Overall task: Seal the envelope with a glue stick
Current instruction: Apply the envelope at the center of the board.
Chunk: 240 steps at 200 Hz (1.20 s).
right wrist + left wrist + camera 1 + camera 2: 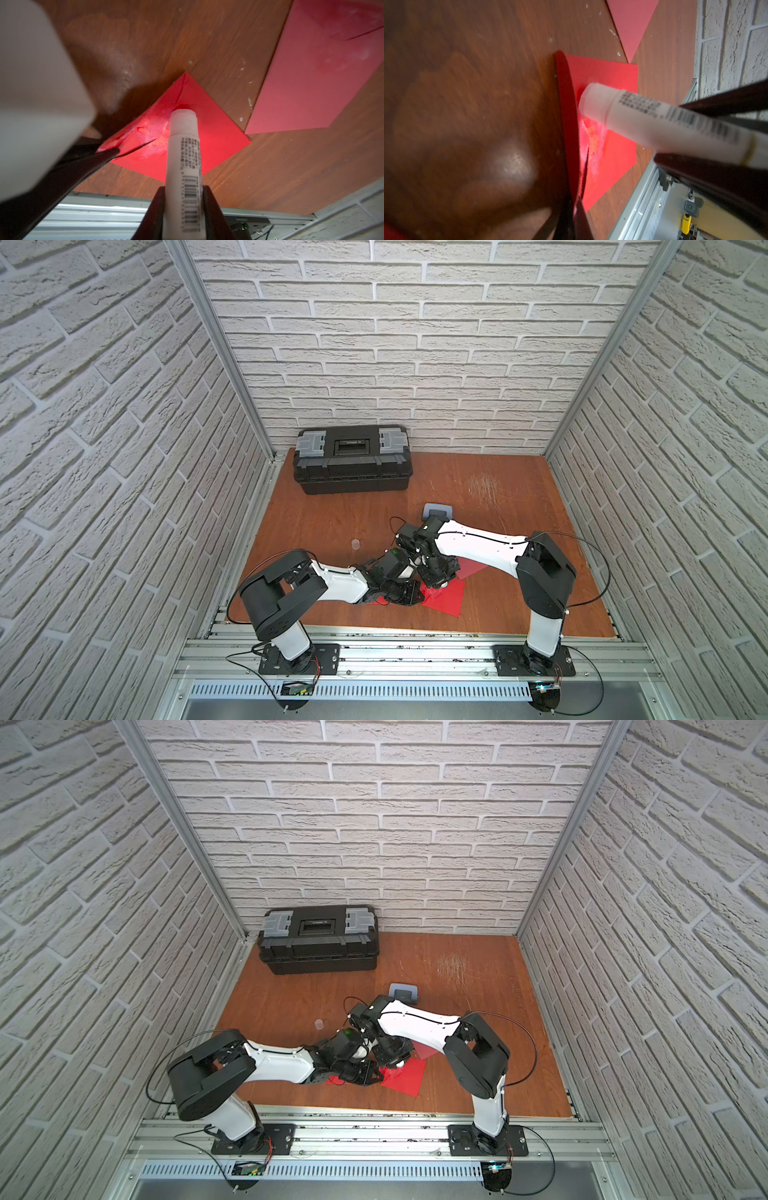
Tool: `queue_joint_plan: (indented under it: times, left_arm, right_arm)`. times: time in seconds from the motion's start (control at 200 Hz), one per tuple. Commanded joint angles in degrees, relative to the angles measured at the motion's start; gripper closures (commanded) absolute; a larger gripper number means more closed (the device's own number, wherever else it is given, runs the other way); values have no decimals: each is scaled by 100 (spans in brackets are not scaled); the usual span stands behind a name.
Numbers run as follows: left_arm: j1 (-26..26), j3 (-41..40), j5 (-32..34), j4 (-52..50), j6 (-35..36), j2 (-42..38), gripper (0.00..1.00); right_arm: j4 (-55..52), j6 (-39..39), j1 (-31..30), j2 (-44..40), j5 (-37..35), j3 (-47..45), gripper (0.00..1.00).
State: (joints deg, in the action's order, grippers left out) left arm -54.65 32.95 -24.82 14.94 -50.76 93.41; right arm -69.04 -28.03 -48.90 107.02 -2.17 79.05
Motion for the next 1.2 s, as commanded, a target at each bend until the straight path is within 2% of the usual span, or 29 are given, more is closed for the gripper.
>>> queue_joint_plan:
  times: [0.0,0.05,0.195,0.26,0.325,0.46,0.51,0.575,0.715,0.785,0.83,0.875,0.99,1.05,1.115,1.195]
  left_arm:
    - [12,-184,250,-826,101,187,99]
    - [3,-192,260,-826,97,179,99]
    - [16,-201,249,-817,95,186,99]
    - [13,-201,255,-808,95,197,99]
    - [16,-193,242,-806,93,209,99]
    - [16,-157,240,-817,104,231,99]
    - [19,-149,234,-826,109,234,99]
    - [11,-154,246,-826,101,217,99]
    - [9,-157,248,-843,102,213,99]
    - [16,-157,241,-844,102,217,99]
    - [20,-157,237,-844,110,224,99]
    - [18,-149,238,-857,116,231,99]
    - [17,-118,229,-887,134,252,99]
    - [17,-113,224,-894,139,235,99]
    - [16,-120,232,-905,139,226,99]
    - [14,-122,233,-905,132,220,99]
  right_arm:
    - [1167,105,22,-82,1861,-438,98]
    - [1088,75,27,-98,1751,-416,97]
    - [-415,-173,21,167,-972,135,97]
    - [-774,-202,24,285,-1496,242,97]
    - [-655,-85,21,288,-1188,222,97]
    - [580,184,43,-36,1069,-200,97]
    - [853,141,39,-121,1442,-289,97]
    - [707,97,56,-116,1120,-225,97]
    - [-337,-84,74,155,-881,153,97]
    - [-611,-110,80,248,-1294,247,97]
    - [-596,-78,80,250,-1232,269,97]
    - [-406,15,79,202,-857,209,98]
    - [629,175,119,-111,1069,-167,97]
    - [997,134,118,-224,1603,-303,97]
    - [970,106,142,-223,1403,-297,97]
    - [465,63,168,-79,328,-141,97]
